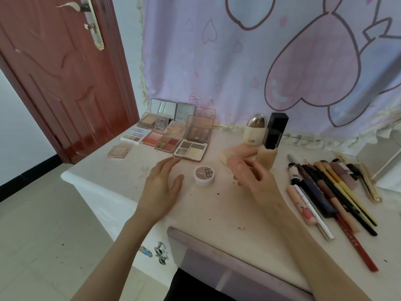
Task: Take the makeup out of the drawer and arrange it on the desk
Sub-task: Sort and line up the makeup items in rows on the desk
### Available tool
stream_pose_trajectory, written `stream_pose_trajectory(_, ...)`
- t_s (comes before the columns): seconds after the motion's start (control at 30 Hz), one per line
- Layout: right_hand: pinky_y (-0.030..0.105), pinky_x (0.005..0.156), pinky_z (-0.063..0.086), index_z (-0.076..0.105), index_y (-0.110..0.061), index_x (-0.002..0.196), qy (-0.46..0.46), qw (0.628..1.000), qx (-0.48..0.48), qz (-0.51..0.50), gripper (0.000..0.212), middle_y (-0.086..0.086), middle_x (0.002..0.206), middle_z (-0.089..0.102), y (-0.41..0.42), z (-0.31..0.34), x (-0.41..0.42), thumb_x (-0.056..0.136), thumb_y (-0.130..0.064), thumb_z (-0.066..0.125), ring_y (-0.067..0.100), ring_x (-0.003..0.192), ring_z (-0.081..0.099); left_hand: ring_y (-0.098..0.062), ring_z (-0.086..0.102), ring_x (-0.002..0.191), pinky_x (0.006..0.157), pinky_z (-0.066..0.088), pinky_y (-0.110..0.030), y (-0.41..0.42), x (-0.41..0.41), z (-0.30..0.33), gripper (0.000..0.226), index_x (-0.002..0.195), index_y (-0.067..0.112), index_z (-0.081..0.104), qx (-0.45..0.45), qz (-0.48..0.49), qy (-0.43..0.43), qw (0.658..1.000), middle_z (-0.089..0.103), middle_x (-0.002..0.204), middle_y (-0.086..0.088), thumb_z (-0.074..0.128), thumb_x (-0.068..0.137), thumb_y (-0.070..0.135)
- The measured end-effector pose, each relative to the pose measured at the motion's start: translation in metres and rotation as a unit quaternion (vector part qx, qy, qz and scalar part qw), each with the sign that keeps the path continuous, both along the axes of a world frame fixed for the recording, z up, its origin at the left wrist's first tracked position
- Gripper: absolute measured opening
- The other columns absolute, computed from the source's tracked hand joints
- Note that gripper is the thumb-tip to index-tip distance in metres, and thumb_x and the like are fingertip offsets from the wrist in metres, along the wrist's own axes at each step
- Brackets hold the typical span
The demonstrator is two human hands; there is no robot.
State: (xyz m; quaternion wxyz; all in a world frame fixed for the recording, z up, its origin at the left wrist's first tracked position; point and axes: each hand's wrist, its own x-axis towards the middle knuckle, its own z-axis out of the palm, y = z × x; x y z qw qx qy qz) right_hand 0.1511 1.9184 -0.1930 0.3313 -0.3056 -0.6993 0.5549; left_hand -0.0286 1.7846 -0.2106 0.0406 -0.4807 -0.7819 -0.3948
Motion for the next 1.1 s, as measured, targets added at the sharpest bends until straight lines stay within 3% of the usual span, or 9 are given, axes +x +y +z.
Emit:
stream_pose_trajectory(0.13,0.027,0.071,0.05,0.059,-0.008,0.117,0.101,0.985,-0.118,0.076,0.069,0.009,0.1,0.069,-0.003,0.005,-0.001,0.074,-0.062,0.051,0.021,0.087,0.065,-0.016,0.039,0.121,0.101,0.027,-0.025,0.008,0.038,0.023,0.063,0.133,0.013,0.046,0.07,-0.083,0.076,0.991,0.047,0.132,-0.003,0.066,0.08,0.04)
stream_pose_trajectory(0.23,0.028,0.073,0.049,0.06,-0.015,0.116,0.125,0.967,-0.186,0.122,0.066,0.008,0.104,0.069,-0.004,0.005,0.0,0.077,-0.064,0.036,0.019,0.088,0.064,-0.014,0.034,0.122,0.099,0.02,-0.02,0.02,0.066,0.037,0.081,0.138,0.013,0.038,0.056,-0.137,0.11,0.983,0.043,0.135,-0.003,0.06,0.074,0.057)
stream_pose_trajectory(0.4,0.031,0.087,0.048,0.049,-0.018,0.132,0.145,0.928,-0.293,0.179,0.064,0.006,0.129,0.058,-0.005,0.008,0.002,0.085,-0.056,0.031,0.019,0.117,0.055,-0.015,0.035,0.121,0.102,0.028,-0.024,0.037,0.083,0.038,0.081,0.137,0.009,0.039,0.052,-0.163,0.074,0.982,0.041,0.134,-0.006,0.075,0.069,0.035)
stream_pose_trajectory(0.5,0.023,0.076,0.047,0.056,-0.015,0.121,0.158,0.93,-0.288,0.162,0.043,-0.003,0.108,0.067,-0.003,0.008,0.002,0.099,-0.037,0.026,0.01,0.101,0.059,-0.017,0.04,0.12,0.102,0.034,-0.026,0.038,0.08,0.036,0.077,0.134,0.01,0.038,0.065,-0.167,0.012,0.984,0.038,0.131,-0.006,0.077,0.069,0.025)
stream_pose_trajectory(0.63,0.023,0.066,0.053,0.057,-0.002,0.112,0.213,0.92,-0.31,0.111,0.029,0.005,0.083,0.07,0.003,0.007,0.003,0.086,-0.011,0.05,0.014,0.074,0.064,-0.002,0.042,0.111,0.092,0.036,-0.009,0.037,0.067,0.037,0.08,0.132,0.016,0.034,0.097,-0.166,-0.078,0.978,0.039,0.125,0.0,0.079,0.066,0.024)
stream_pose_trajectory(0.77,0.021,0.069,0.055,0.06,0.002,0.109,0.235,0.906,-0.335,0.105,0.039,0.01,0.094,0.069,0.005,0.009,0.006,0.074,-0.013,0.058,0.016,0.08,0.066,0.011,0.041,0.105,0.084,0.035,-0.003,0.031,0.058,0.038,0.074,0.13,0.022,0.039,0.078,-0.146,-0.141,0.976,0.041,0.119,0.007,0.068,0.065,0.039)
stream_pose_trajectory(0.87,0.02,0.072,0.054,0.062,-0.002,0.109,0.252,0.902,-0.327,0.127,0.035,0.006,0.092,0.07,0.003,0.011,0.006,0.075,-0.012,0.057,0.013,0.081,0.065,0.006,0.046,0.104,0.077,0.037,-0.004,0.027,0.057,0.035,0.074,0.126,0.023,0.044,0.064,-0.136,-0.174,0.973,0.046,0.117,0.01,0.061,0.061,0.055)
stream_pose_trajectory(0.97,0.023,0.072,0.055,0.063,-0.007,0.108,0.258,0.9,-0.322,0.143,0.034,0.007,0.093,0.068,0.002,0.012,0.007,0.075,-0.012,0.059,0.016,0.083,0.064,0.006,0.049,0.101,0.073,0.038,-0.004,0.025,0.056,0.034,0.064,0.122,0.026,0.047,0.049,-0.131,-0.2,0.97,0.052,0.117,0.011,0.061,0.064,0.05)
stream_pose_trajectory(1.1,0.025,0.071,0.055,0.063,-0.005,0.105,0.224,0.901,-0.319,0.19,0.057,0.008,0.093,0.068,-0.001,0.013,0.006,0.059,-0.031,0.084,0.018,0.083,0.066,0.007,0.051,0.093,0.071,0.039,-0.005,0.024,0.056,0.038,0.064,0.119,0.034,0.048,0.037,-0.141,-0.203,0.968,0.054,0.111,0.018,0.054,0.06,0.06)
